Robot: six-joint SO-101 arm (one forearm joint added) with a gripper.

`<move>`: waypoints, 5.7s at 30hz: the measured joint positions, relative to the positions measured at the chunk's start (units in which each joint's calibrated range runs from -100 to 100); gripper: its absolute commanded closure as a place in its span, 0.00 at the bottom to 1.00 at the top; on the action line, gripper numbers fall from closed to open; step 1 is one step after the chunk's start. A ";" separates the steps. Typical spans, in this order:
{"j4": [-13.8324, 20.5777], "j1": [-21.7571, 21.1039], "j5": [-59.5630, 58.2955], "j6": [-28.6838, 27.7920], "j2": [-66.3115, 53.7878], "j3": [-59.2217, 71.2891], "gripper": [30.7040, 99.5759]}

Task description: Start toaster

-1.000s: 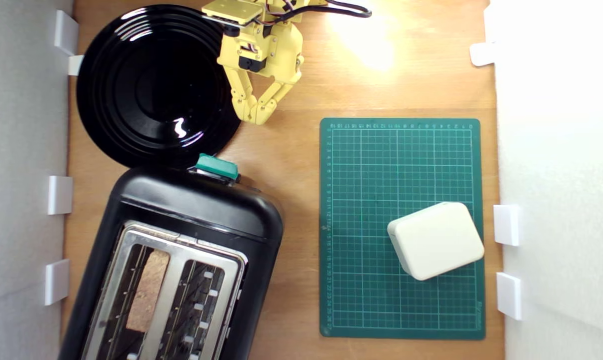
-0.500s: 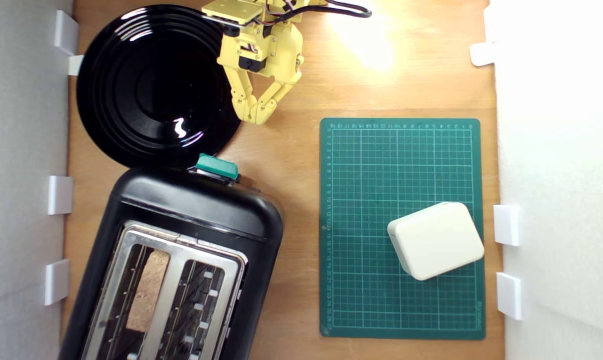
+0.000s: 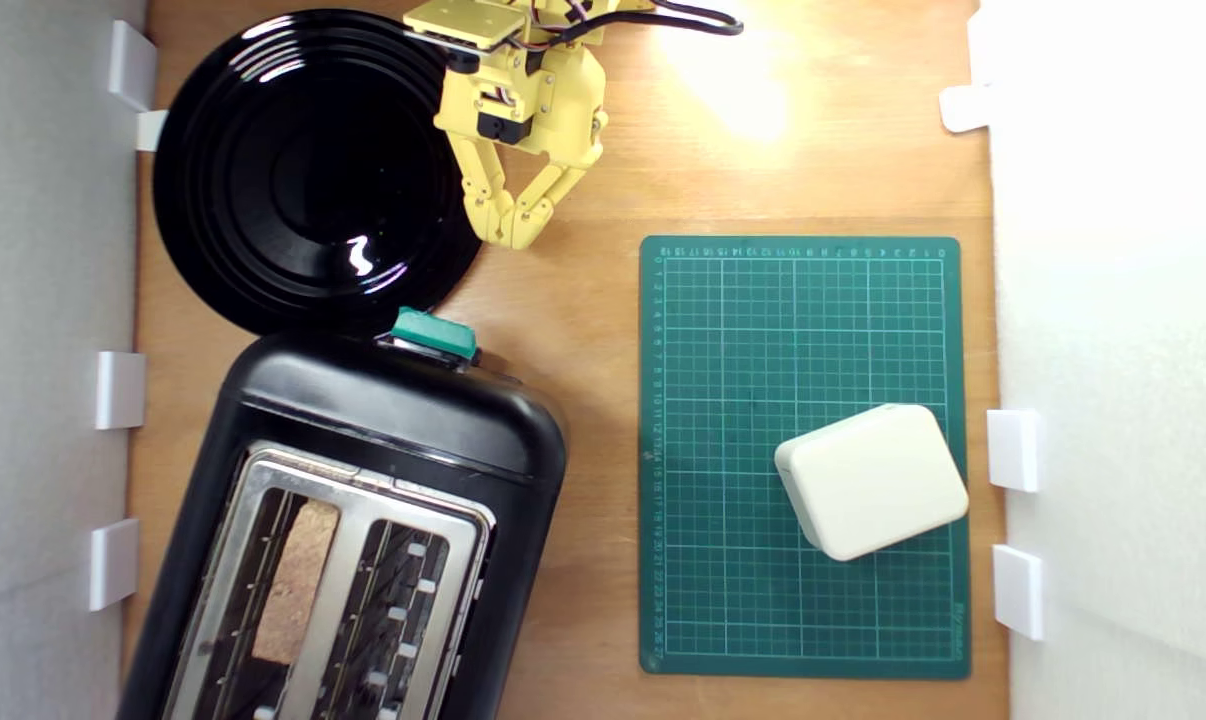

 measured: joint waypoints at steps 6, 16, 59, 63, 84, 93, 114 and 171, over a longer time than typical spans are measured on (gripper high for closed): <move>0.00 0.00 0.00 0.00 0.00 0.00 0.99; 0.00 0.00 0.00 0.00 0.00 0.00 0.99; 9.44 0.18 0.00 0.00 54.77 -62.47 0.99; 9.44 -0.09 0.00 0.00 56.94 -67.75 0.99; 9.44 -0.99 -1.87 0.00 63.53 -69.51 0.99; 9.44 -0.09 -3.23 0.11 67.03 -69.51 0.99; 9.44 3.07 -5.87 -0.11 70.45 -64.32 0.99; 9.44 6.60 -18.47 -1.29 78.28 -42.91 0.99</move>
